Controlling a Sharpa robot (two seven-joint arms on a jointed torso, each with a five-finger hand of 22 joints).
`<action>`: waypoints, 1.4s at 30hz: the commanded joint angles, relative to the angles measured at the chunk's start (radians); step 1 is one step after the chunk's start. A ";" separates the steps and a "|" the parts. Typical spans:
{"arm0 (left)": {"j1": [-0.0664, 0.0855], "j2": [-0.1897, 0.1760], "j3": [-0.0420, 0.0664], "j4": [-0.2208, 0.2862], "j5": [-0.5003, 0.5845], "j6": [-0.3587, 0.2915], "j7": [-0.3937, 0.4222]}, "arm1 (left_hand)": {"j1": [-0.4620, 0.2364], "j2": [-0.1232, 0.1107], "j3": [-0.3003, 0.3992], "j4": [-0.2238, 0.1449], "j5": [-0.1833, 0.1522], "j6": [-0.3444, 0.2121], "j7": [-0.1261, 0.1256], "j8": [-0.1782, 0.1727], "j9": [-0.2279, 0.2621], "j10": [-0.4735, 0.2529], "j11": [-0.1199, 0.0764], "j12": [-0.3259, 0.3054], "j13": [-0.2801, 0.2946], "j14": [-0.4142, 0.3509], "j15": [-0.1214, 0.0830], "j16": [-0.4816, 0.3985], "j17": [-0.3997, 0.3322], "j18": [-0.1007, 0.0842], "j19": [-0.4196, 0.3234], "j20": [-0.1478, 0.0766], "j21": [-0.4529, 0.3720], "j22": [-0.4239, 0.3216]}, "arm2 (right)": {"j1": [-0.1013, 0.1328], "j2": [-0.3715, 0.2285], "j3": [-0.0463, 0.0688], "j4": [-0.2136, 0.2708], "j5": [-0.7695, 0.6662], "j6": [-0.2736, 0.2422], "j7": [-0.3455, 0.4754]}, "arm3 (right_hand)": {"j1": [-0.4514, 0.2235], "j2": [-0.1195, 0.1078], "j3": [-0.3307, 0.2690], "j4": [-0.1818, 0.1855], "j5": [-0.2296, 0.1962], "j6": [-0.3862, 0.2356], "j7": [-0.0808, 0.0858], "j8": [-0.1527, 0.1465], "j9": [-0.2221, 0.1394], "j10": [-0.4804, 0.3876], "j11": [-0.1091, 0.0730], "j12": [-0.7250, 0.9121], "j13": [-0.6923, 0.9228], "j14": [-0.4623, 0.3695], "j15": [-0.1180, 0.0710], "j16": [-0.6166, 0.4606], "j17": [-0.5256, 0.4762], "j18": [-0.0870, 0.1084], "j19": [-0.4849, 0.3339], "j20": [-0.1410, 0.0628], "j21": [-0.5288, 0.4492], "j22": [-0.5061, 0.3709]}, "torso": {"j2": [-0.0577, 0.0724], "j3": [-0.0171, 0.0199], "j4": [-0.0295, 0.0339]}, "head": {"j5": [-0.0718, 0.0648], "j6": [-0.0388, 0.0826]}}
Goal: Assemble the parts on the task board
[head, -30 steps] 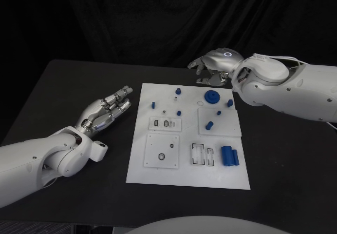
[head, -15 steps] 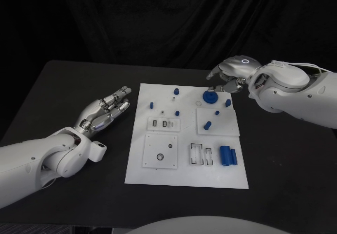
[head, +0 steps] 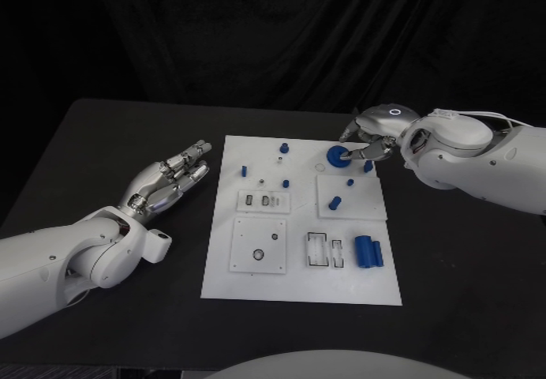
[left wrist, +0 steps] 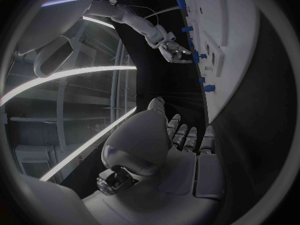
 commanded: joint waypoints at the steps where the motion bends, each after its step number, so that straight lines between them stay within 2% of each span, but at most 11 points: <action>1: 0.002 0.002 0.001 0.001 -0.003 0.013 0.153 | 0.010 -0.003 0.005 0.000 0.007 0.001 0.008 0.005 0.001 -0.001 0.005 -0.003 -0.001 0.000 0.010 -0.004 -0.001 0.019 0.001 0.008 -0.001 0.001 | -0.005 0.004 0.001 -0.005 -0.002 0.027 -0.028 | 0.001 -0.004 0.001 -0.001 0.004 -0.008 0.000 -0.005 -0.001 0.104 -0.006 0.003 0.263 0.104 -0.007 0.006 0.256 -0.013 0.004 -0.001 0.003 0.152 | 0.000 -0.0017 0.0015 | 0.001 -0.001; 9: 0.002 0.001 0.001 -0.001 -0.003 0.014 0.152 | 0.010 -0.003 0.005 0.000 0.007 0.001 0.008 0.005 0.001 -0.001 0.005 -0.003 -0.001 0.000 0.010 -0.004 -0.001 0.019 0.001 0.008 -0.001 0.001 | -0.010 0.016 0.001 -0.017 -0.002 0.036 -0.031 | 0.021 -0.002 0.009 -0.015 0.024 -0.009 0.004 -0.010 0.001 0.104 -0.003 0.003 0.263 0.102 -0.005 0.003 0.251 -0.013 0.001 -0.001 0.000 0.152 | -0.001 -0.0018 0.0012 | -0.001 -0.001; 13: 0.002 0.003 0.001 -0.002 -0.003 0.016 0.151 | 0.010 -0.003 0.005 0.000 0.007 0.001 0.008 0.005 0.001 -0.001 0.005 -0.003 -0.001 0.000 0.010 -0.004 -0.001 0.019 0.001 0.008 -0.001 0.001 | -0.012 0.023 0.001 -0.022 -0.002 0.040 -0.031 | 0.030 -0.002 0.013 -0.022 0.043 -0.006 0.005 -0.011 0.003 0.104 -0.002 0.003 0.263 0.102 -0.004 0.003 0.251 -0.013 0.000 0.000 -0.001 0.153 | -0.001 -0.0021 0.0044 | -0.005 -0.001; 15: 0.002 0.003 0.001 -0.003 -0.003 0.016 0.151 | 0.011 -0.003 0.005 0.000 0.007 0.001 0.008 0.005 0.001 -0.001 0.005 -0.003 -0.001 0.000 0.010 -0.004 -0.001 0.019 0.001 0.008 -0.001 0.001 | -0.014 0.026 0.001 -0.024 -0.002 0.044 -0.032 | 0.040 -0.001 0.018 -0.032 0.065 -0.002 0.005 -0.012 0.005 0.104 -0.002 0.003 0.263 0.102 -0.004 0.003 0.251 -0.013 0.001 0.001 -0.001 0.154 | -0.001 -0.0024 0.0040 | -0.004 -0.002; 17: 0.002 0.003 0.001 -0.003 -0.003 0.017 0.150 | 0.012 -0.003 0.005 0.000 0.007 0.000 0.009 0.004 0.001 -0.001 0.006 -0.003 -0.001 0.000 0.011 -0.004 -0.001 0.019 0.001 0.008 -0.001 0.001 | -0.017 0.030 0.001 -0.027 -0.002 0.047 -0.033 | 0.049 -0.001 0.023 -0.040 0.083 0.005 0.005 -0.010 0.008 0.104 -0.002 0.003 0.263 0.102 -0.004 0.003 0.251 -0.012 0.000 0.001 -0.001 0.155 | -0.001 -0.0020 0.0011 | -0.002 -0.003; 24: 0.002 0.003 0.001 -0.004 -0.003 0.020 0.147 | 0.012 -0.003 0.005 0.000 0.007 0.000 0.009 0.004 0.001 -0.001 0.006 -0.003 -0.001 0.000 0.011 -0.004 -0.001 0.019 0.001 0.008 -0.001 0.001 | -0.027 0.036 0.001 -0.035 -0.002 0.065 -0.043 | 0.089 -0.009 0.044 -0.078 0.134 0.022 0.010 -0.009 0.019 0.104 0.002 0.003 0.263 0.099 -0.001 -0.001 0.245 -0.011 -0.005 0.003 -0.008 0.154 | -0.001 -0.0021 0.0015 | 0.002 -0.004; 30: 0.002 0.003 0.001 -0.005 -0.003 0.024 0.144 | 0.013 -0.003 0.006 0.000 0.008 -0.001 0.009 0.004 0.001 -0.002 0.007 -0.004 -0.001 0.000 0.012 -0.004 -0.001 0.019 0.001 0.009 -0.001 0.001 | -0.032 0.036 0.001 -0.037 -0.002 0.071 -0.046 | 0.094 -0.011 0.048 -0.085 0.140 0.028 0.012 -0.007 0.022 0.104 0.003 0.003 0.263 0.099 0.000 -0.001 0.244 -0.011 -0.005 0.004 -0.009 0.154 | -0.001 -0.0019 0.0016 | 0.003 -0.007; 39: 0.002 0.006 0.001 -0.008 -0.003 0.030 0.139 | 0.013 -0.003 0.006 0.000 0.008 -0.001 0.010 0.004 0.001 -0.002 0.007 -0.004 -0.001 0.000 0.013 -0.004 -0.001 0.019 0.001 0.009 0.000 0.001 | -0.035 0.036 0.001 -0.035 -0.002 0.084 -0.048 | 0.121 -0.022 0.070 -0.118 0.188 0.045 0.020 -0.001 0.048 0.104 0.010 0.003 0.263 0.095 0.005 -0.007 0.235 -0.008 -0.012 0.009 -0.019 0.151 | -0.001 -0.0020 0.0009 | 0.004 -0.007; 42: 0.002 0.006 0.001 -0.008 -0.003 0.031 0.137 | 0.014 -0.003 0.007 0.000 0.008 -0.002 0.011 0.004 0.000 -0.003 0.007 -0.004 -0.001 0.000 0.014 -0.004 -0.001 0.019 0.002 0.010 0.000 0.001 | -0.036 0.036 0.001 -0.035 -0.002 0.086 -0.047 | 0.137 -0.023 0.085 -0.136 0.211 0.056 0.018 0.006 0.069 0.104 0.008 0.003 0.263 0.095 0.005 -0.008 0.234 -0.008 -0.013 0.009 -0.021 0.151 | -0.001 -0.0020 0.0014 | 0.004 -0.007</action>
